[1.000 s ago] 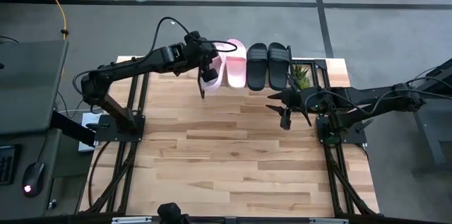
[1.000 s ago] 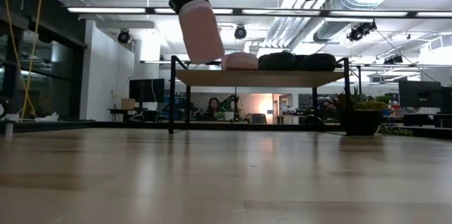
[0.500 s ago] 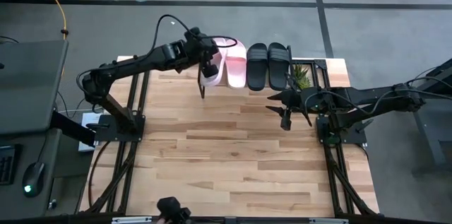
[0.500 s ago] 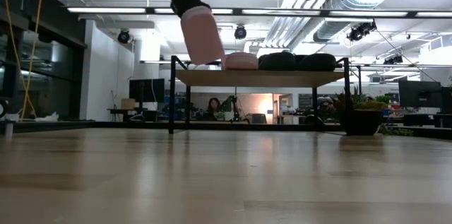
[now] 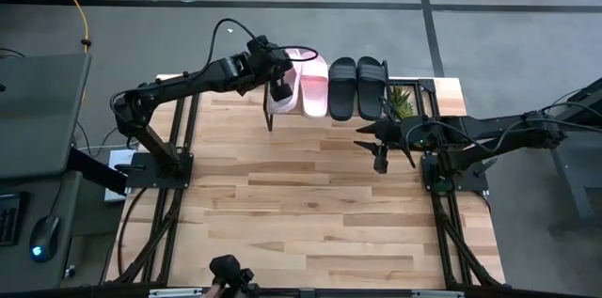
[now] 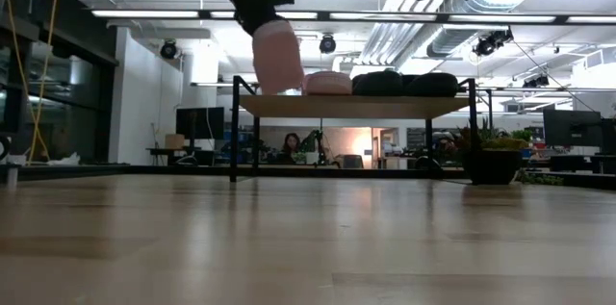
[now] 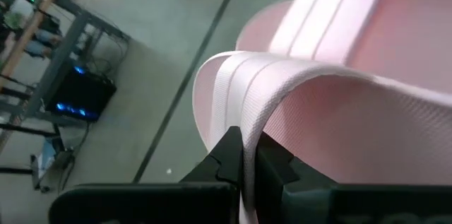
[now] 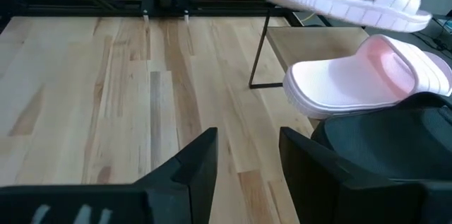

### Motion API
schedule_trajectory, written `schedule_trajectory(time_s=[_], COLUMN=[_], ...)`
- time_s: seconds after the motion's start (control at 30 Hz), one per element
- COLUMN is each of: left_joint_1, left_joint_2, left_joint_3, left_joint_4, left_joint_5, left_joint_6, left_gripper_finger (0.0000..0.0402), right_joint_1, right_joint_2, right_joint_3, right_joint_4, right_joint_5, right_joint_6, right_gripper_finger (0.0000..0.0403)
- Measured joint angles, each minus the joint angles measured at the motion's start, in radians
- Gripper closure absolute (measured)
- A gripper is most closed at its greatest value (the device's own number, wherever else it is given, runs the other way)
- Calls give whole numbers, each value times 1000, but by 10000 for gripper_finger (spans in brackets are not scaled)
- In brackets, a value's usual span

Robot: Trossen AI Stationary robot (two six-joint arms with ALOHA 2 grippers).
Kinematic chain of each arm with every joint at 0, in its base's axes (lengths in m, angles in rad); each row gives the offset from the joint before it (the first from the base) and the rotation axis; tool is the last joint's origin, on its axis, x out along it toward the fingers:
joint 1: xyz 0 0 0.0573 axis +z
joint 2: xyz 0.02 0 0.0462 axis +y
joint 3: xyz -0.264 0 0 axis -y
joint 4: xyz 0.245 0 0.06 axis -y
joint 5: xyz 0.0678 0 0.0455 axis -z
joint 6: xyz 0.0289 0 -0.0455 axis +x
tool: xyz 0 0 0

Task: Pick and place slides into the shelf
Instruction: Put the pink slipper on the shelf

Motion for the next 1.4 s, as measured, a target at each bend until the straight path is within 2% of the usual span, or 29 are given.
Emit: schedule_trajectory(time_s=[0.6,0.87,1.13,1.4], left_joint_1=[45,45,45,45], left_joint_2=[91,94,95,97], left_joint_3=[2,2,3,2], left_joint_4=[-16,-30,-104,-107], left_joint_5=[48,78,67,67], left_joint_6=[-34,-44,-41,-45], left_gripper_finger=[396,396,396,387], right_joint_1=[0,0,0,0], right_joint_2=[0,0,0,0], right_joint_3=[0,0,0,0], right_joint_4=[0,-1,-1,0], right_joint_5=[-9,-9,-9,-9], right_joint_6=[2,1,0,-2], right_gripper_finger=[260,260,260,260])
